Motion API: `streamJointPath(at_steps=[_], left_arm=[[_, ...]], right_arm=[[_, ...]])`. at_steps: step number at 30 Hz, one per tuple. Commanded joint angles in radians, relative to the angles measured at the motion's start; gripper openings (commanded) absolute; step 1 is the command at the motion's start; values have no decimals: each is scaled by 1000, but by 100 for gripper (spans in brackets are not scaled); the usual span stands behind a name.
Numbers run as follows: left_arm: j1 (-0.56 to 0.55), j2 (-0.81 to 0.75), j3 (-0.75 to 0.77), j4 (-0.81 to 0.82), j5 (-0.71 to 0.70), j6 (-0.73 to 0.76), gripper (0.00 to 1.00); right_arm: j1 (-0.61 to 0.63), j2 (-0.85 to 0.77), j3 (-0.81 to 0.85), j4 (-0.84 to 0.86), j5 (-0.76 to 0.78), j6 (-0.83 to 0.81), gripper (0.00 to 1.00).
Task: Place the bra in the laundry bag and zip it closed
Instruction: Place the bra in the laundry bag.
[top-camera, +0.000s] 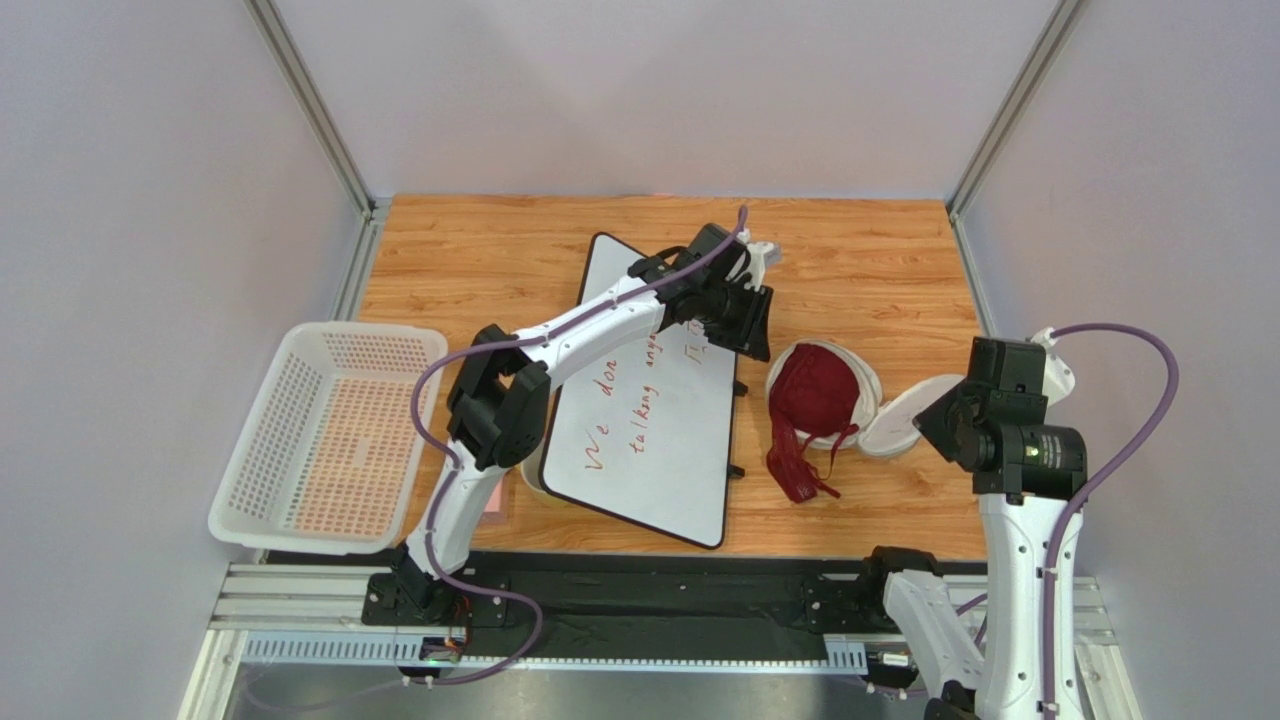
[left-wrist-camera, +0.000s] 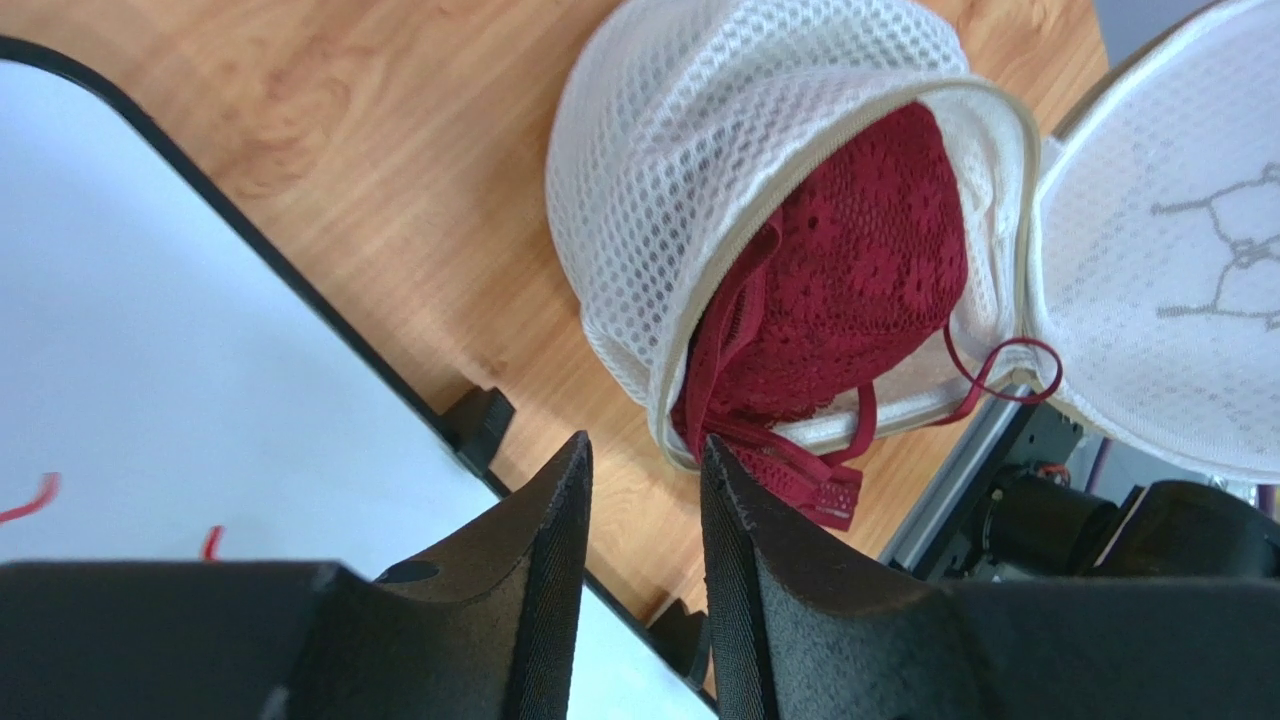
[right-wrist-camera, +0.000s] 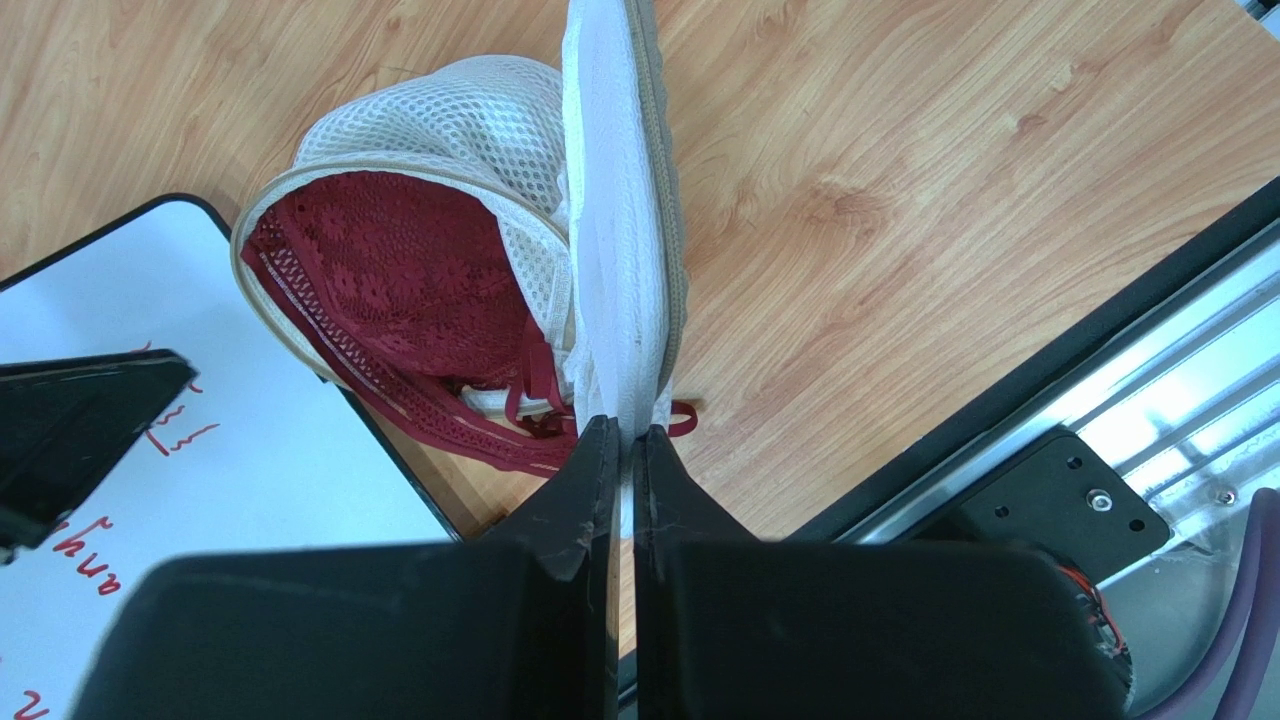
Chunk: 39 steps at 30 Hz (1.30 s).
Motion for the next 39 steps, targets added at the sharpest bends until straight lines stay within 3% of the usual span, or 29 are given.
streamJointPath(at_steps=[1,13,20,22,23,25,32,39], left_arm=[[-22,-21,-17,55,77,-1,40],[-39,41,-38,75,62,-27,41],[-39,-2,-80,81,33,-4,41],[-38,-14,-98,88,23,-4,48],[-39,-22,-106,93,16,-9,57],[-39,-18,-107,101,13,-10,58],[-36,51,-57,102,45,-26,29],[-36,82,-5,110,86,-29,14]], right_arm=[[11,0,44,26,-20,-19,0],[12,2,62,18,-21,-21,0],[12,0,62,17,-14,-24,0],[12,-1,58,18,-15,-21,0],[12,-1,58,20,-17,-22,0],[12,-1,58,20,-18,-22,0],[14,-1,76,10,-17,-22,0],[15,-1,81,7,-12,-27,0]])
